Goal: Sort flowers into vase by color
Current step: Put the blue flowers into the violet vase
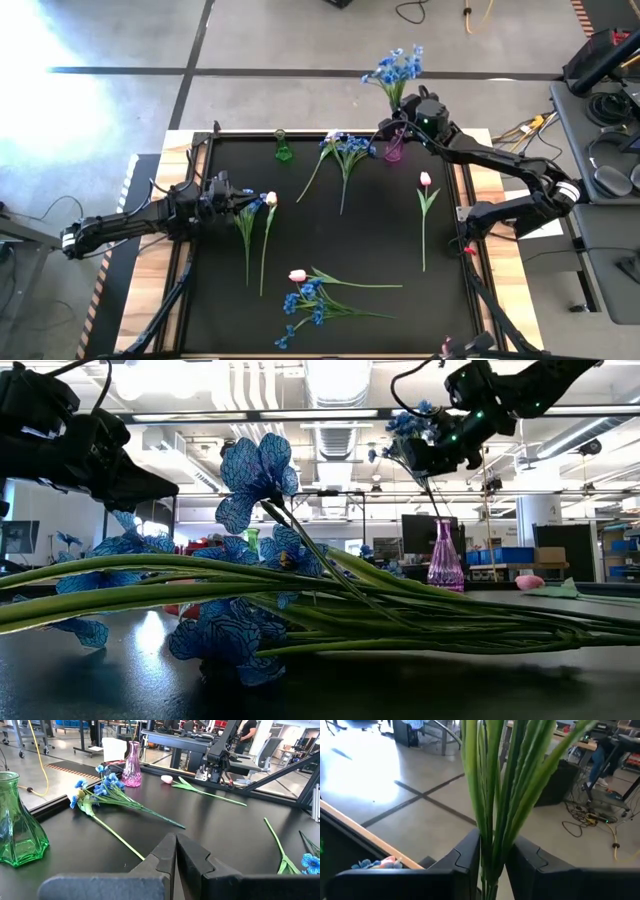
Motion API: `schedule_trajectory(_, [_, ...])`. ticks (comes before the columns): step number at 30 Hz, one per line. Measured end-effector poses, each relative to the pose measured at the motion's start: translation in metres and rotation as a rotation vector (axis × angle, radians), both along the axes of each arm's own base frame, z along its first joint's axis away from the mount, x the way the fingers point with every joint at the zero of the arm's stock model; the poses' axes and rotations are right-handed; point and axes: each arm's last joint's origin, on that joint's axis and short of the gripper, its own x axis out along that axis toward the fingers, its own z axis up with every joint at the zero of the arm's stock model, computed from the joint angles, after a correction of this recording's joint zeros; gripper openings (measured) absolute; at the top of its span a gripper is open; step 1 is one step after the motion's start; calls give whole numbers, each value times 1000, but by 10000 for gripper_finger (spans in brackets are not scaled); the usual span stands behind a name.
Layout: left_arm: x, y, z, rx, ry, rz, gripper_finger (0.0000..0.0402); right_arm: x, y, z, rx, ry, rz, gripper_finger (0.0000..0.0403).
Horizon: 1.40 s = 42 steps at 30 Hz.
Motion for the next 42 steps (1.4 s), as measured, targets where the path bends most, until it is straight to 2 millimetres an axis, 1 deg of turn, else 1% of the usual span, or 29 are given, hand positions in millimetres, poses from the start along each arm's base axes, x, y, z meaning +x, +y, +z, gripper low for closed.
schedule_trajectory(3, [0, 0, 0, 0, 0, -1, 0, 0, 0, -2, 15, 16, 0, 73])
schedule_trajectory(6, [0, 0, 0, 0, 0, -1, 0, -1, 1, -3, 25, 29, -5, 63])
schedule_trajectory(10, [0, 0, 0, 0, 0, 0, 0, -4, 1, -6, 35, 68, -80, 53])
schedule_trajectory(13, [0, 0, 0, 0, 0, 0, 0, -5, 1, -9, 59, 80, -90, 56])
schedule_trajectory(17, [0, 0, 0, 0, 0, 0, 0, -6, 3, -11, 82, 91, -91, 77])
schedule_trajectory(21, [0, 0, 0, 0, 0, 0, 0, -7, 4, -12, 112, 73, -104, 108])
schedule_trajectory(25, [0, 0, 0, 0, 0, 0, 0, -10, 7, -9, 130, 40, -109, 140])
schedule_trajectory(29, [0, 0, 0, 0, 0, 0, 0, -17, 15, -1, 154, 10, -112, 165])
schedule_trajectory(33, [0, 0, 0, 0, 0, -1, 0, -25, 27, 7, 181, -15, -114, 181])
schedule_trajectory(42, [0, 0, 0, 0, 0, -1, 0, -39, 60, 27, 212, -99, -71, 182])
